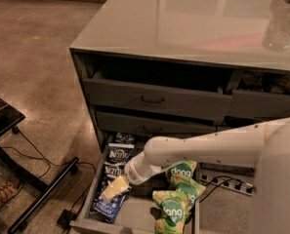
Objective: Pick blue chip bag from bottom drawer and place on counter
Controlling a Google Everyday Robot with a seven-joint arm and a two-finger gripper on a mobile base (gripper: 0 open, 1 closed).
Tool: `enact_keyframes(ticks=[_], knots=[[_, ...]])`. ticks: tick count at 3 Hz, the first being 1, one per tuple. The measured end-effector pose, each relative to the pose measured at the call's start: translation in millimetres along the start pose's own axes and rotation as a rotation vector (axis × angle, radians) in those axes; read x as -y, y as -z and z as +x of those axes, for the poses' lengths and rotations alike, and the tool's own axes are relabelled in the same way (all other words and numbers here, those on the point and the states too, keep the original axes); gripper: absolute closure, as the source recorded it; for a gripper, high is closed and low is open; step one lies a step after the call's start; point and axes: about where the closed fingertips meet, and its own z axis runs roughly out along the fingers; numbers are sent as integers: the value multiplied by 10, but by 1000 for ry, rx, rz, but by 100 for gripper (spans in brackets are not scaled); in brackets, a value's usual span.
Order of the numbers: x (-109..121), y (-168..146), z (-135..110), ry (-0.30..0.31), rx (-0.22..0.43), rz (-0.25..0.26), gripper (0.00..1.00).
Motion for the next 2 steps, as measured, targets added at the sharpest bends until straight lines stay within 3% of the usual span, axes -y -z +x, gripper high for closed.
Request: enact_keyframes(ticks=[1, 2], knots=[[282, -541, 183, -134, 62, -10, 0], [518, -916, 392, -272, 108, 38, 0]])
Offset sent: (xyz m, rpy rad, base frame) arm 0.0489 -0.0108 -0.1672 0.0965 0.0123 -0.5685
